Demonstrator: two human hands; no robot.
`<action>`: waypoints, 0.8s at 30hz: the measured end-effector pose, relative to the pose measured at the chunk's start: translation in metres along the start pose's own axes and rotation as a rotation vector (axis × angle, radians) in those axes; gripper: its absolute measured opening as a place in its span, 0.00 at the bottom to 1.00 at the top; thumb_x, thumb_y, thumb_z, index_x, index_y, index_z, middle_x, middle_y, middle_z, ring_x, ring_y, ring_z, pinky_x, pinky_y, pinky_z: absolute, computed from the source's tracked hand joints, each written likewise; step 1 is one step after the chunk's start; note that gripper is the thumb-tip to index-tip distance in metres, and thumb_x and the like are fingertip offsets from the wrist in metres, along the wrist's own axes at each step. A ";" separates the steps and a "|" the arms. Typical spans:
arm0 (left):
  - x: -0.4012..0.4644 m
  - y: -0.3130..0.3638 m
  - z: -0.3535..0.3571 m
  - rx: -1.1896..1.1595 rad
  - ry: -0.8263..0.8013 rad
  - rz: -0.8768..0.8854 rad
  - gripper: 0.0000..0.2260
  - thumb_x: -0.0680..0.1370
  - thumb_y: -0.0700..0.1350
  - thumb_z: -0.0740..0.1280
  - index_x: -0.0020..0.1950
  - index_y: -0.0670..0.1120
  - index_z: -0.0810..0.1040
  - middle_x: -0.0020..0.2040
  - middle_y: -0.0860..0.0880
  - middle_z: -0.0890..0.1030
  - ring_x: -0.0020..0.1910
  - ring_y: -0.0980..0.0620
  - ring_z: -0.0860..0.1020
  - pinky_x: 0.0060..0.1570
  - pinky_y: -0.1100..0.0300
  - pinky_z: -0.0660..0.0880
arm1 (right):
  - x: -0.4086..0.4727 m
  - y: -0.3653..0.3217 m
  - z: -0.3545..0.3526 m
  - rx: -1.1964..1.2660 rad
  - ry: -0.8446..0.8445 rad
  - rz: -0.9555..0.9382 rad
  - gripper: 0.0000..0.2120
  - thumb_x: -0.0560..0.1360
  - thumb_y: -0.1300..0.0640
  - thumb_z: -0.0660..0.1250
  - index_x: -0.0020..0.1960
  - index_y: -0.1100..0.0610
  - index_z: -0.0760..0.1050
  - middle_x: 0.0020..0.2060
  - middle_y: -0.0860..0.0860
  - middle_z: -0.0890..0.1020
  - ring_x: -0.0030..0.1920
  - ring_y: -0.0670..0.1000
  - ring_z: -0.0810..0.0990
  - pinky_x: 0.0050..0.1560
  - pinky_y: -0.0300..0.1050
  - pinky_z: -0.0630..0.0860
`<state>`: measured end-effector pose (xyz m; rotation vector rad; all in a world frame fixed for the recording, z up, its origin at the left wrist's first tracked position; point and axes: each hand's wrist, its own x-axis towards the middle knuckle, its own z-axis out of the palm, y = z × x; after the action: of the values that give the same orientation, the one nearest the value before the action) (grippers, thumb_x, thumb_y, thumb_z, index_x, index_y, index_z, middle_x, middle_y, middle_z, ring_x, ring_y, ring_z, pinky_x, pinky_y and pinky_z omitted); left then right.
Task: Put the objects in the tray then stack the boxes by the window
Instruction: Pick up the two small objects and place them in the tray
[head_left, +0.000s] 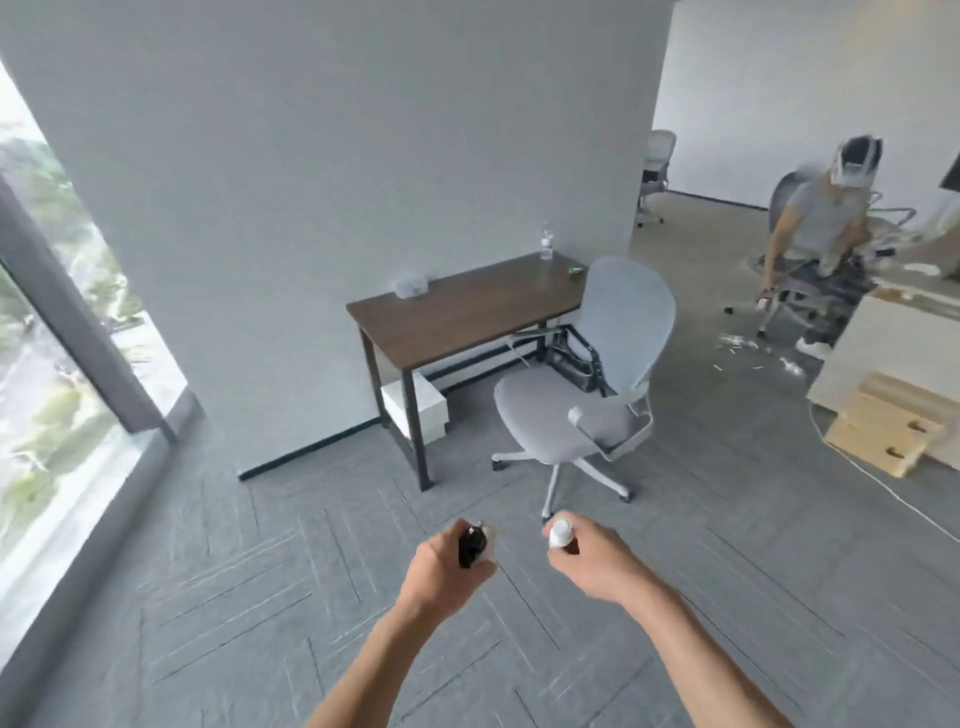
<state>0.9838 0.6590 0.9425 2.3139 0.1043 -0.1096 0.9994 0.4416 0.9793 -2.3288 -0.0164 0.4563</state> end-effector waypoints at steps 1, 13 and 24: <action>0.017 -0.009 -0.010 -0.009 0.017 -0.015 0.10 0.70 0.48 0.73 0.46 0.53 0.73 0.39 0.53 0.78 0.36 0.53 0.75 0.34 0.64 0.69 | 0.025 -0.012 0.004 -0.003 -0.024 -0.014 0.08 0.74 0.54 0.62 0.52 0.48 0.75 0.41 0.50 0.80 0.35 0.49 0.74 0.36 0.42 0.72; 0.324 -0.065 -0.097 -0.004 0.120 -0.131 0.09 0.71 0.50 0.71 0.44 0.49 0.73 0.36 0.54 0.76 0.32 0.56 0.73 0.33 0.64 0.69 | 0.365 -0.128 -0.003 0.030 -0.204 -0.125 0.07 0.75 0.56 0.62 0.51 0.46 0.75 0.35 0.48 0.77 0.31 0.50 0.71 0.33 0.42 0.70; 0.622 -0.090 -0.189 -0.041 0.204 -0.178 0.12 0.72 0.53 0.69 0.38 0.49 0.69 0.33 0.52 0.74 0.29 0.56 0.70 0.27 0.68 0.65 | 0.674 -0.248 -0.045 0.114 -0.248 -0.091 0.09 0.78 0.60 0.62 0.57 0.54 0.74 0.33 0.52 0.72 0.25 0.47 0.66 0.25 0.37 0.64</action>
<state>1.6006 0.8846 0.9348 2.2663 0.4120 0.0391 1.6758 0.6869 0.9630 -2.1373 -0.2088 0.6797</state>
